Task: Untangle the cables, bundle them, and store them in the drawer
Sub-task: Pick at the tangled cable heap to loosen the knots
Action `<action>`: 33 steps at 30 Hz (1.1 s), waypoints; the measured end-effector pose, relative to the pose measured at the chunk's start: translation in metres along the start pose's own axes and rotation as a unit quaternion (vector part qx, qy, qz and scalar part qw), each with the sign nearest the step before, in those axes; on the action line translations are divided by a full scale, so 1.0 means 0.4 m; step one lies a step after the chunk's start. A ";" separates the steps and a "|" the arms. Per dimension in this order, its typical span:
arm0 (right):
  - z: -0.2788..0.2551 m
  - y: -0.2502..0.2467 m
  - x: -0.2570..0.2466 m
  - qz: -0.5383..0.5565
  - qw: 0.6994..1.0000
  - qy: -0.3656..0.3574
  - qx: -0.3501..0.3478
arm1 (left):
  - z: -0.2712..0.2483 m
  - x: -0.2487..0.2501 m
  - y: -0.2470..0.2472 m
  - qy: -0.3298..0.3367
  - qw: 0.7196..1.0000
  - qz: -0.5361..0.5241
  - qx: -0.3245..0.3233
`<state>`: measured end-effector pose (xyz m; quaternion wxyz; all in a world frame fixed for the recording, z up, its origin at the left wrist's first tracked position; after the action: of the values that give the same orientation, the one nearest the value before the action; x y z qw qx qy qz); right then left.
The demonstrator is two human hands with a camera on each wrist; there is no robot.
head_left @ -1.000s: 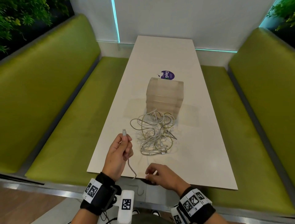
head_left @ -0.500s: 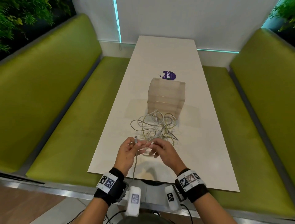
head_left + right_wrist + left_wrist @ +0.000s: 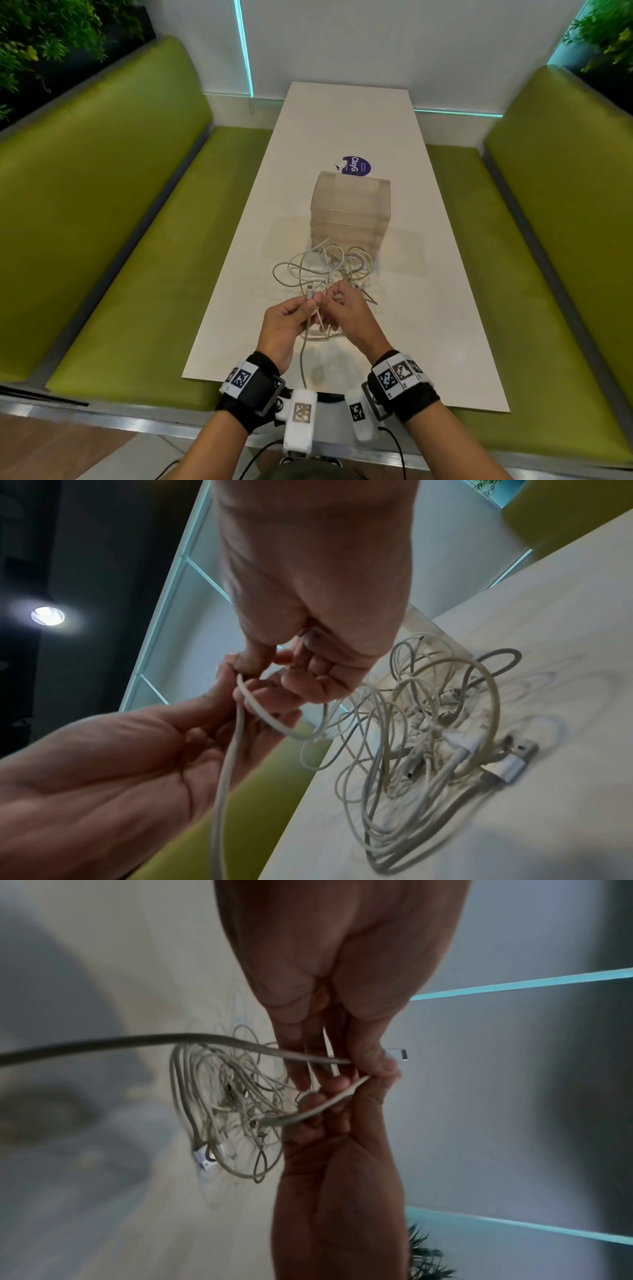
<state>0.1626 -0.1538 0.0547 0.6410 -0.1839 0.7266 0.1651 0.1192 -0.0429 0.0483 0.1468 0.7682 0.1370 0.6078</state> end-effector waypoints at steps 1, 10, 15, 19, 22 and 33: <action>-0.003 0.012 -0.003 -0.010 1.000 0.008 -0.014 | 0.001 0.003 0.005 0.003 1.000 -0.009 -0.003; -0.005 0.061 0.060 -0.239 0.951 0.069 -0.186 | 0.003 0.028 0.006 0.027 0.998 -0.052 -0.002; 0.024 -0.036 0.099 -0.362 0.916 0.087 -0.149 | -0.015 0.120 -0.010 0.104 0.991 -0.085 0.006; 0.032 -0.080 0.084 -0.272 0.952 0.088 -0.111 | -0.018 0.153 -0.055 0.129 0.989 -0.068 0.038; 0.030 -0.065 0.030 -0.249 0.961 0.048 -0.112 | -0.001 0.117 -0.072 0.088 0.994 0.006 0.057; 0.012 -0.013 -0.030 -0.108 0.986 0.017 -0.127 | 0.032 0.057 0.050 0.041 0.977 0.201 -0.049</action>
<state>0.1706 -0.1555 0.0661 0.6139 -0.3439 0.6866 0.1830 0.1373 -0.0530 0.0738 0.0537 0.7465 -0.0445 0.6617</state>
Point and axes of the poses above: each hand's wrist, its own z-axis towards the middle knuckle, its own y-axis out of the palm, x = y × z, the point moved 10 cm from there along z, towards the middle knuckle, and after that the axes turned 10 degrees about -x, right-handed, at the moved point
